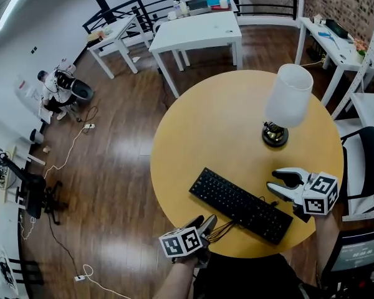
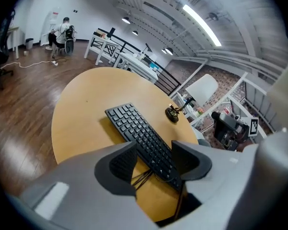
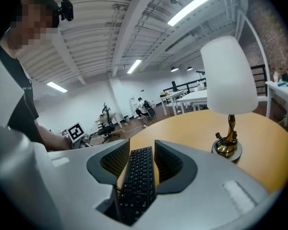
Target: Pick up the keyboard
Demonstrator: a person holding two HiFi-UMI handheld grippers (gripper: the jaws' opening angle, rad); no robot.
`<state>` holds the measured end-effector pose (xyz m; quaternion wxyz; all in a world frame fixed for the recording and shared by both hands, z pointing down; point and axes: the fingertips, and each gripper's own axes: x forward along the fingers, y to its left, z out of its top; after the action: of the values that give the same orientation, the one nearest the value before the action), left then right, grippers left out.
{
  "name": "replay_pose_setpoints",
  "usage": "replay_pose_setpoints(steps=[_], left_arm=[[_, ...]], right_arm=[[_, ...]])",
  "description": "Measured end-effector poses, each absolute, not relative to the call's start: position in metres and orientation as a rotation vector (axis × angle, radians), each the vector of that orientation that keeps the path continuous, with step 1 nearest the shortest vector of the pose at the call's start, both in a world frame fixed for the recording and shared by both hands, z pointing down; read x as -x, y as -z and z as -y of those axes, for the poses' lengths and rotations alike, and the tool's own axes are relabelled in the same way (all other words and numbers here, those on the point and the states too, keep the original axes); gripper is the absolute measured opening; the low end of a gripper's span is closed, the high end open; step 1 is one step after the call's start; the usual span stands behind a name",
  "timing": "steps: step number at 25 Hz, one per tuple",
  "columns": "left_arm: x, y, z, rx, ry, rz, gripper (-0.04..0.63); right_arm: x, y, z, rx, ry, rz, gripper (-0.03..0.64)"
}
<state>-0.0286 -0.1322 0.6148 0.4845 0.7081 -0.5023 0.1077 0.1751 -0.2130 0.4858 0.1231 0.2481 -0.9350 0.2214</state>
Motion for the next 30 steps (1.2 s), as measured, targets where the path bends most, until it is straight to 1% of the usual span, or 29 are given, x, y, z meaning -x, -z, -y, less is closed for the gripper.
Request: replay_pose_setpoints(steps=[2,4,5,8,12,20,30], left_arm=[[0.034,-0.629,0.139,-1.701,-0.254,1.221,0.325],[0.035,-0.639,0.142,-1.688,-0.263,1.2,0.333],[0.034,-0.643,0.143,-1.684,-0.268,1.187,0.344],[0.029,-0.656,0.147,-1.65,-0.258,1.16,0.345],[0.022,-0.683,0.156,-1.599,-0.287,1.126,0.345],[0.008,-0.717,0.163,-1.575,-0.312,1.077,0.344],[0.005,-0.725,0.172,-1.577,-0.328,1.033,0.337]], right_arm=[[-0.167,-0.505,0.217,-0.675,-0.752,2.718,0.196],[-0.161,-0.526,0.218,-0.636,-0.802,2.672,0.207],[-0.159,-0.536,0.218,-0.619,-0.805,2.635,0.22],[-0.154,-0.567,0.218,-0.55,-0.847,2.523,0.266],[-0.142,-0.607,0.214,-0.445,-0.953,2.414,0.281],[-0.143,-0.676,0.202,-0.272,-1.134,2.197,0.346],[-0.137,-0.703,0.188,-0.104,-1.264,2.113,0.348]])
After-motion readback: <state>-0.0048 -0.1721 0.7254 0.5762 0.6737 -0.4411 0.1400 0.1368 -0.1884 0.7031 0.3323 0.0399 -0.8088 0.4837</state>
